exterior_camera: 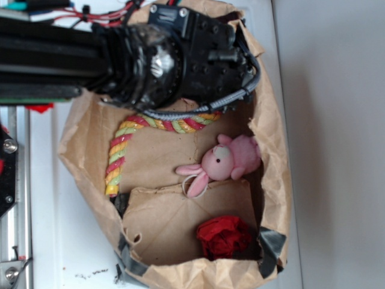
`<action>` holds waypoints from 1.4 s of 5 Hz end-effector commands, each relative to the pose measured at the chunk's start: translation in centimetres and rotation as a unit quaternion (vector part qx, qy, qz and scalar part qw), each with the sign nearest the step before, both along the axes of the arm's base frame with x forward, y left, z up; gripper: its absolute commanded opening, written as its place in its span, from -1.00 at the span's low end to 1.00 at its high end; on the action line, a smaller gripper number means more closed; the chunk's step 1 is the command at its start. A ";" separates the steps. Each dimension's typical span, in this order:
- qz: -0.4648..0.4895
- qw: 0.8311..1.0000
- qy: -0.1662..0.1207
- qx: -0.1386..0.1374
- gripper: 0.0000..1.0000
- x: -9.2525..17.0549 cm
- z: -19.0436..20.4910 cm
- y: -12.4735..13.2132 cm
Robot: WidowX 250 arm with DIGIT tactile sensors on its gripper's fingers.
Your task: Grab the rock.
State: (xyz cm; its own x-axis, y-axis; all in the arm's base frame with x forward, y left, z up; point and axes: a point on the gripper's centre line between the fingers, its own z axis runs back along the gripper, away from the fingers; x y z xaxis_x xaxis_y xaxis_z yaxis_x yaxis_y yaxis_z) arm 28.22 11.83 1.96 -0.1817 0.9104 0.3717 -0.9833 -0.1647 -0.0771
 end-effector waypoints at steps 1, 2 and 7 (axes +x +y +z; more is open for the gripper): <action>-0.008 1.000 -0.016 -0.003 -1.00 -0.5 1.2 0.0; -0.010 1.000 -0.018 -0.006 -1.00 -0.6 1.4 0.0; -0.309 0.948 -0.007 -0.068 -1.00 -2.9 10.3 -3.6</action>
